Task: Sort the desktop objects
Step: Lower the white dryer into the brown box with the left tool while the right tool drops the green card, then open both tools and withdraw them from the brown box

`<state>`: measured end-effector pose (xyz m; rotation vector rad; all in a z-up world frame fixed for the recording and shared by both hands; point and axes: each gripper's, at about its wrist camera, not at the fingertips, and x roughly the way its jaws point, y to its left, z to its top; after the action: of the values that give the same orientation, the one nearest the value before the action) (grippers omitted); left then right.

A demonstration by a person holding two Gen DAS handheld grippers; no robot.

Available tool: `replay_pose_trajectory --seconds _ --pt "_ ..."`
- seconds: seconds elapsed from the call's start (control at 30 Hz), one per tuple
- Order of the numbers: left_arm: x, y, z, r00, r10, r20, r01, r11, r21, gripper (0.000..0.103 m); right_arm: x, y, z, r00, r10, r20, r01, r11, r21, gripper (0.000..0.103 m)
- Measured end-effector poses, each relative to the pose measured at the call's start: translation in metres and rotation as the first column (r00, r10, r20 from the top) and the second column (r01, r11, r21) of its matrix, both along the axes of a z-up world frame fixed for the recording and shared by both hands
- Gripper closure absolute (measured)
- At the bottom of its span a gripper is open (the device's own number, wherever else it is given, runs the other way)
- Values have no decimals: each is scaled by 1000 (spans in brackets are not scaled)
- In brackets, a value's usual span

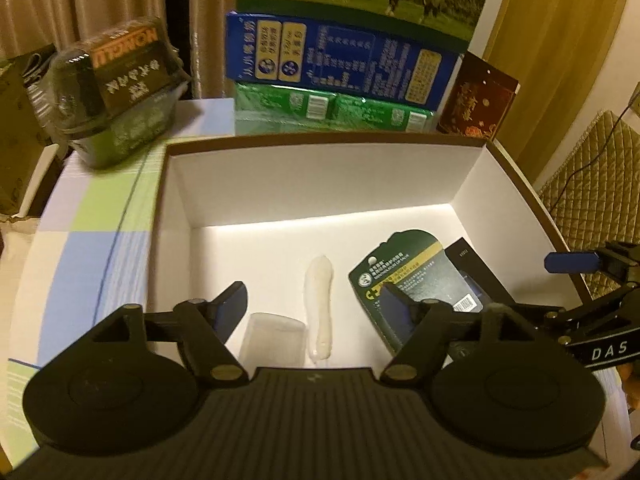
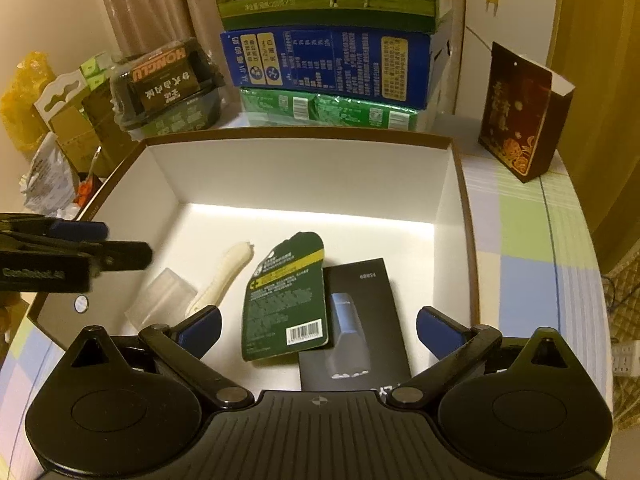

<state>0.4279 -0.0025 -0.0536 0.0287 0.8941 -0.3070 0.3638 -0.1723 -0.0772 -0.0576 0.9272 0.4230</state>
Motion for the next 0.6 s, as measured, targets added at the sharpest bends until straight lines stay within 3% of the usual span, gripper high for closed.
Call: replay_pose_trajectory --seconds 0.6 --pt "-51 15 36 997 11 78 -13 1000 26 26 -38 -22 33 997 -33 70 32 999 15 2"
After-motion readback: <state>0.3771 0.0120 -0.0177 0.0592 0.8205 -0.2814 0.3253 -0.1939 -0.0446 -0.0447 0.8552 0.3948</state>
